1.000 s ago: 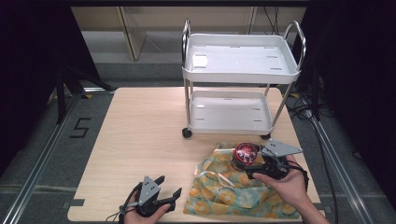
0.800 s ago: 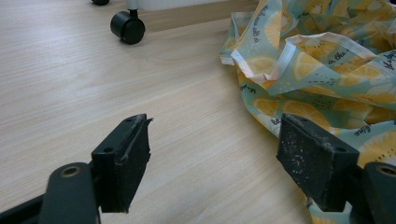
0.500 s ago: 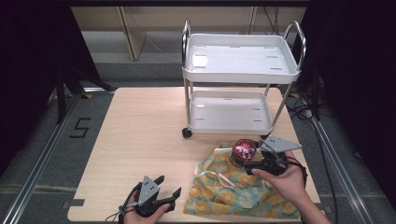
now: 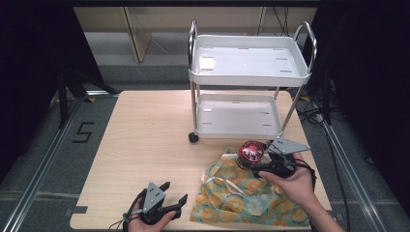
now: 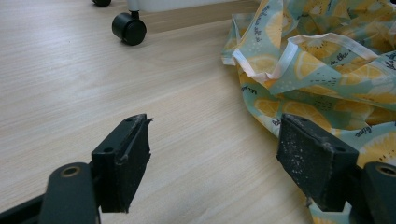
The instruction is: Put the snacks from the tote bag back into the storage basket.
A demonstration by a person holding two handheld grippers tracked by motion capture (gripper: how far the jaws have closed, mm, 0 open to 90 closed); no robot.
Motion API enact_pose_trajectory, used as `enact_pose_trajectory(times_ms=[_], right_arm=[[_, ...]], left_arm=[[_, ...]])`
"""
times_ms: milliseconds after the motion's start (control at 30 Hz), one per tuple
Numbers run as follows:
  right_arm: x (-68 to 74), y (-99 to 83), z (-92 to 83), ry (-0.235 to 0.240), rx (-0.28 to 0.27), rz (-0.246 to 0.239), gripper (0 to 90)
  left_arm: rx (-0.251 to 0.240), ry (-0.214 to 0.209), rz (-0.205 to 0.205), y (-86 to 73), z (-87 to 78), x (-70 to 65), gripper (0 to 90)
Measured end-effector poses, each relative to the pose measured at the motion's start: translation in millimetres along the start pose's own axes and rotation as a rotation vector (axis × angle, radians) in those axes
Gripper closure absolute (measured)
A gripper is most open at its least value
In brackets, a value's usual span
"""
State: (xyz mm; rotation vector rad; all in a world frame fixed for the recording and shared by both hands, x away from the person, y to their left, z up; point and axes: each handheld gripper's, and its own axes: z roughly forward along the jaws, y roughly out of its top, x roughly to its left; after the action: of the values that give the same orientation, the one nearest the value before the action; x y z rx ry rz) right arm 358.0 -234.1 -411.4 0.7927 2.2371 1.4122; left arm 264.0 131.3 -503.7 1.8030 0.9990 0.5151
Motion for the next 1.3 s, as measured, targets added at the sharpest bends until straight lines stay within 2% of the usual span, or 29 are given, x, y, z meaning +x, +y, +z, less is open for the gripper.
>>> enact_pose_trajectory(times_ms=[67, 100, 133, 200, 233, 267, 333, 467, 500, 567, 733, 867, 900, 933, 1000, 1033, 1167, 1200, 1233, 1300], right_arm=[[-1.0, 0.7, 1.4, 0.014, 0.000, -0.005, 26.7], [-1.7, 1.0, 1.5, 0.006, 0.000, -0.010, 26.7], [0.3, 0.7, 2.7, 0.001, -0.007, 0.005, 26.7], [-0.6, 1.4, 2.2, 0.007, 0.005, -0.004, 26.7], [-0.8, 2.0, 4.1, 0.013, 0.003, 0.001, 26.7], [-1.7, 2.5, 5.1, 0.012, -0.005, -0.018, 26.7], [0.6, 2.8, 4.8, 0.010, 0.013, 0.015, 26.7], [-1.3, 4.1, 7.1, 0.006, 0.000, -0.009, 26.7], [0.3, 4.2, 7.0, 0.004, 0.003, 0.009, 26.7], [-0.2, 5.1, 7.8, 0.005, 0.004, 0.000, 26.7], [-1.7, 7.2, 9.9, 0.009, 0.000, -0.012, 26.7], [-0.5, 8.5, 10.6, 0.008, 0.004, 0.006, 26.7], [-1.6, 9.1, 11.0, 0.009, 0.003, -0.009, 26.7], [-1.4, 9.4, 10.8, 0.007, 0.010, 0.002, 26.7], [-2.5, 9.8, 11.4, 0.002, 0.002, -0.011, 26.7], [-2.9, 10.5, 12.2, 0.015, 0.006, -0.013, 26.7], [-0.6, 11.5, 12.3, 0.015, 0.016, 0.013, 26.7], [-2.7, 12.8, 14.4, 0.010, -0.002, -0.021, 26.7], [-2.7, 12.8, 14.4, 0.010, -0.002, -0.021, 26.7], [-1.2, 14.0, 15.8, 0.007, -0.003, 0.000, 26.7]], left_arm=[[-0.009, -0.004, -0.010, -0.1, 0.9, -0.8, 25.0], [-0.004, -0.002, -0.004, 0.0, 0.6, -0.5, 25.0], [0.000, -0.001, 0.000, 0.0, 0.2, -0.1, 25.0], [0.000, -0.002, 0.002, 0.1, 0.1, -0.1, 25.0], [-0.012, -0.004, -0.012, 0.0, 0.8, -1.0, 25.0], [0.004, -0.001, 0.006, 0.2, -0.4, 0.4, 25.0], [0.001, -0.001, 0.003, 0.2, -0.2, 0.2, 25.0], [0.001, -0.001, 0.004, 0.2, -0.3, 0.1, 25.0], [0.001, -0.001, 0.004, 0.2, -0.4, 0.1, 25.0], [0.001, -0.001, 0.004, 0.2, -0.3, 0.1, 25.1], [-0.005, 0.004, -0.025, -0.1, 0.0, -1.9, 25.0], [-0.002, 0.005, -0.021, 0.0, -0.3, -1.5, 25.0], [-0.002, 0.005, -0.021, 0.0, -0.3, -1.5, 25.1], [-0.012, -0.003, -0.010, 0.2, 0.5, -0.8, 25.0], [-0.013, -0.003, -0.012, 0.2, 0.6, -1.0, 25.0], [-0.013, -0.004, -0.012, 0.2, 0.7, -1.3, 25.0], [-0.014, -0.004, -0.013, 0.2, 0.8, -1.3, 25.0], [-0.015, -0.004, -0.015, 0.2, 0.9, -1.2, 25.0], [-0.015, -0.004, -0.015, 0.2, 0.9, -1.2, 25.0], [-0.013, -0.003, -0.011, 0.3, 0.6, -1.2, 25.1]])
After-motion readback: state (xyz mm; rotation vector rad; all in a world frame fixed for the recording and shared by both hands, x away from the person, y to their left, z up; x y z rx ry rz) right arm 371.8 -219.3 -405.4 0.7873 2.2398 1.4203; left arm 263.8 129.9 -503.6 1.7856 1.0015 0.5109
